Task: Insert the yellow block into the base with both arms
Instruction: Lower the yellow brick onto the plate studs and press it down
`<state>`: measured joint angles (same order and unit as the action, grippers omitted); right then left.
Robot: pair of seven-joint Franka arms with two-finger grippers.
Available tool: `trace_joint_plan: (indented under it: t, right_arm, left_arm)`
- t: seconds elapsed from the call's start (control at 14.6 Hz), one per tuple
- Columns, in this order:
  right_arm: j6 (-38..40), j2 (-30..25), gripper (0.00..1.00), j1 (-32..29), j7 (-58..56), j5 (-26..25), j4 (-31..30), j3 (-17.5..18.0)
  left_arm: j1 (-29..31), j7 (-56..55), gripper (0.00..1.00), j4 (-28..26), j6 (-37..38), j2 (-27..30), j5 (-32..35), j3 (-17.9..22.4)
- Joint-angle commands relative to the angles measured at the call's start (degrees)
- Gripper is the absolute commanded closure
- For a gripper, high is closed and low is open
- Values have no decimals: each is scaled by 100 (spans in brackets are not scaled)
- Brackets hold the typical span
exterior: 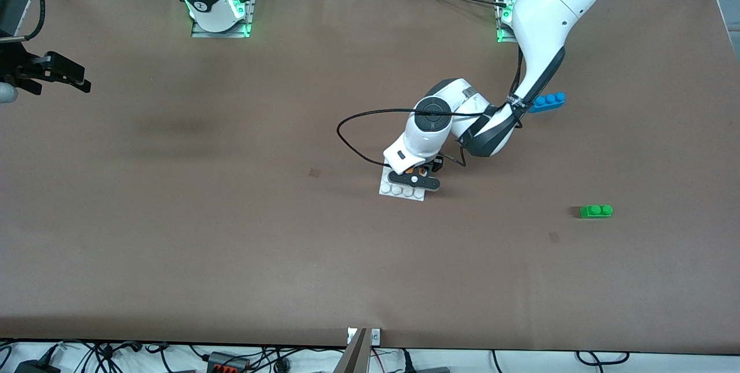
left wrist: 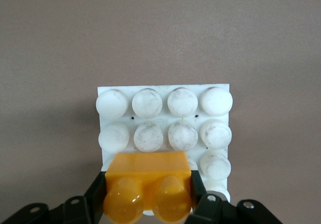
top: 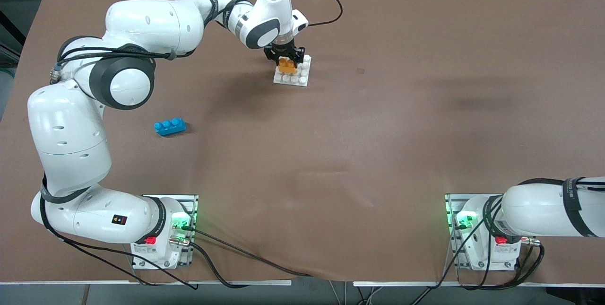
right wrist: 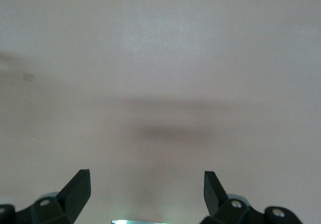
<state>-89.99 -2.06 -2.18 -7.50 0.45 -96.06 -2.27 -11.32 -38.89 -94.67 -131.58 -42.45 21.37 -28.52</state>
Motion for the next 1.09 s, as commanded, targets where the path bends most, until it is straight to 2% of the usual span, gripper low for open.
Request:
trace_joint_plan:
  t: [0.0,1.03]
  right_arm:
    - [78,13,0,24,38,-19,79,-2]
    - [78,13,0,16,38,-10,79,-2]
  left_arm:
    - [69,-84,48,-236,35,-246,228,-4]
    - [60,-180,49,-236,44,-282,219,-180]
